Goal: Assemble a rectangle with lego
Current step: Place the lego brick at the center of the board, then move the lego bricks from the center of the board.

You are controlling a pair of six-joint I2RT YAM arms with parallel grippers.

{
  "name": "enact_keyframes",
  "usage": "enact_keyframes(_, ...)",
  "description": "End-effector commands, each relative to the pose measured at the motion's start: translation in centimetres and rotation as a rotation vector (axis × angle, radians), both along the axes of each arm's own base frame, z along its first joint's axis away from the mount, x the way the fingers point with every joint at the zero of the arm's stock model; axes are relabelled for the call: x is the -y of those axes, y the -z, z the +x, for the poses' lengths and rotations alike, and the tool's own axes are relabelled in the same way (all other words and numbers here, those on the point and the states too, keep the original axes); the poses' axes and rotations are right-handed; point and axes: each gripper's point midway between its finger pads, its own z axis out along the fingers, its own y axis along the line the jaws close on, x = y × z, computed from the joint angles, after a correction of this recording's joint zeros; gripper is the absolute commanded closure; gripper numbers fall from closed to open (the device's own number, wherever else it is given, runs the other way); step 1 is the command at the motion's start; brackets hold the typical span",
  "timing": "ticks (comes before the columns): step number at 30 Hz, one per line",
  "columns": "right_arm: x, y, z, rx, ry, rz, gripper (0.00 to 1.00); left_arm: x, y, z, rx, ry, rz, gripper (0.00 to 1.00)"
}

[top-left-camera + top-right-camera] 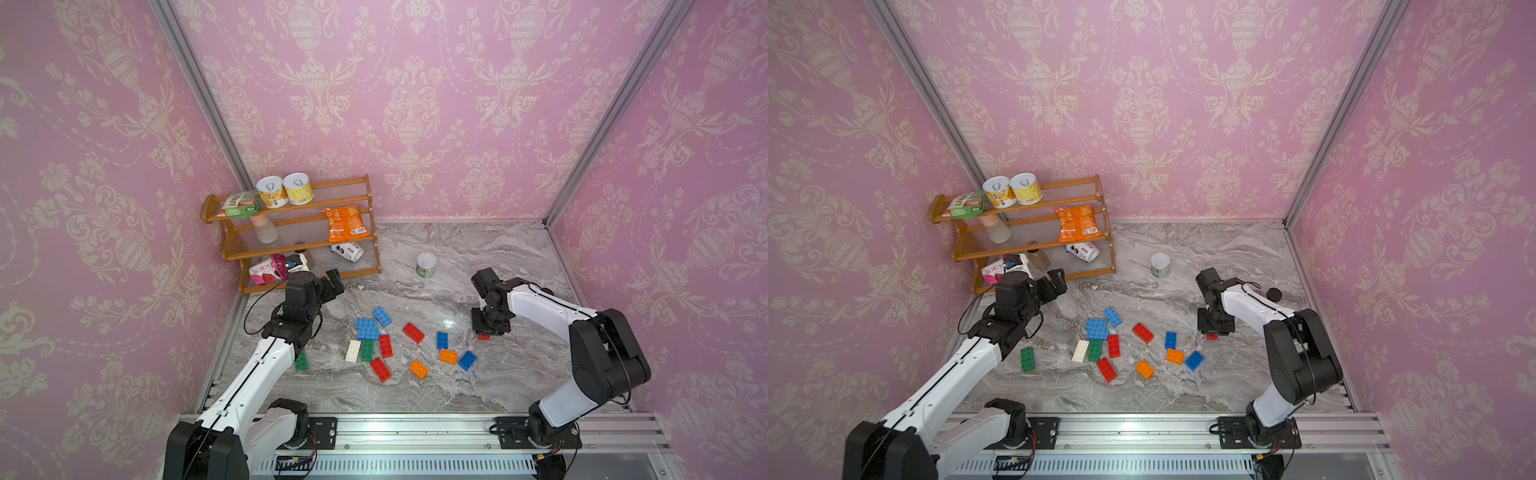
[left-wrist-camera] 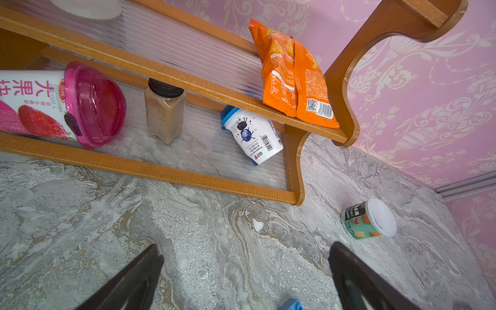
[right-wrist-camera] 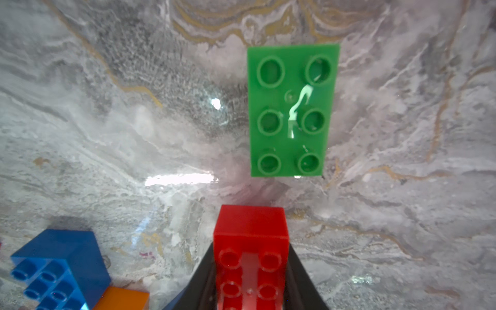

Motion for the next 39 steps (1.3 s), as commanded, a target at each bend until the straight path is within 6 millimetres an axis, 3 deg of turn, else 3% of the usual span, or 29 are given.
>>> enact_keyframes(1, 1.4, 1.3, -0.8, -0.058, -0.022, -0.057, 0.78, 0.0, -0.5, -0.2, 0.010, 0.002, 0.014, 0.01)
enact_keyframes(7, 2.6, 2.6, -0.3, -0.061, 0.016, -0.085, 0.75, -0.1, -0.4, -0.3, 0.004, -0.001, 0.020, 0.01)
enact_keyframes(14, 2.5, 3.3, 1.0, -0.055, -0.005, -0.079, 0.67, -0.1, -0.2, 0.0, -0.004, -0.003, 0.020, 0.01)
enact_keyframes(19, 2.8, 3.1, 1.5, -0.049, 0.003, -0.095, 0.47, 0.0, -0.1, 0.1, -0.007, -0.001, 0.015, 0.01)
enact_keyframes(22, 2.9, 3.1, 1.6, -0.048, 0.008, -0.100, 0.40, 0.0, -0.2, 0.2, -0.006, 0.000, 0.014, 0.01)
enact_keyframes(26, 2.9, 2.8, 2.2, -0.033, 0.003, -0.099, 0.39, 0.0, -0.2, 0.2, -0.005, 0.000, 0.017, 0.01)
enact_keyframes(39, 2.4, 2.8, 4.5, -0.011, 0.030, -0.079, 0.49, 0.1, -0.4, 0.2, -0.001, 0.006, 0.013, 0.01)
